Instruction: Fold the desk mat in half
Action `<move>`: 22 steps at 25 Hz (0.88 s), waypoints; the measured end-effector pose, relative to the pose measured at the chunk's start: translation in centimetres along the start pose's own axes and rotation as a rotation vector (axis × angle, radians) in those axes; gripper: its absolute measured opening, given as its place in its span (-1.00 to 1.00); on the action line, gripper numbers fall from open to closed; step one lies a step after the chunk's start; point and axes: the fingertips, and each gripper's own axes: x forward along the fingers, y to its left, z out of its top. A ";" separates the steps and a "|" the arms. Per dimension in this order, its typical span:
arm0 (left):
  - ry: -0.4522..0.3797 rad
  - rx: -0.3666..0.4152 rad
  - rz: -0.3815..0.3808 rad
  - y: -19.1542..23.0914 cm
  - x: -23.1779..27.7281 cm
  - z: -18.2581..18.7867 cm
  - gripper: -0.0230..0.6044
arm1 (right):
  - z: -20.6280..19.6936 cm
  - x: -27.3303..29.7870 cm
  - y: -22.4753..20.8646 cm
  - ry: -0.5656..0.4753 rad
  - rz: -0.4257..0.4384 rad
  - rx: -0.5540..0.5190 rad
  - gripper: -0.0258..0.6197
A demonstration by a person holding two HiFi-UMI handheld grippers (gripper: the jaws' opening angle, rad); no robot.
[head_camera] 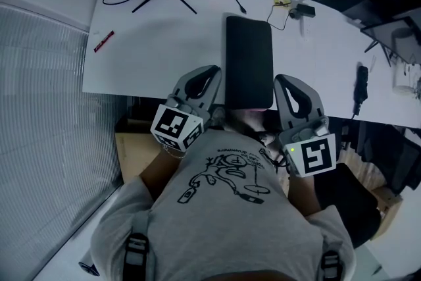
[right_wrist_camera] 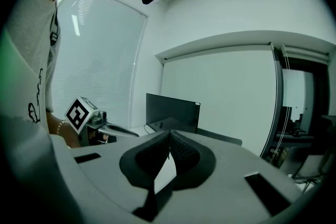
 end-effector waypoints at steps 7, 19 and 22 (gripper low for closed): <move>-0.038 0.013 0.028 1.1 -1.8 2.0 -0.81 | -0.5 0.9 0.9 0.006 -0.005 0.012 -0.90; -0.074 0.035 0.033 1.4 -3.2 3.5 -0.81 | -1.1 0.8 2.0 0.021 -0.003 -0.004 -0.90; -0.075 0.030 0.037 1.6 -3.6 3.6 -0.81 | -1.2 1.2 2.4 0.026 0.004 -0.007 -0.90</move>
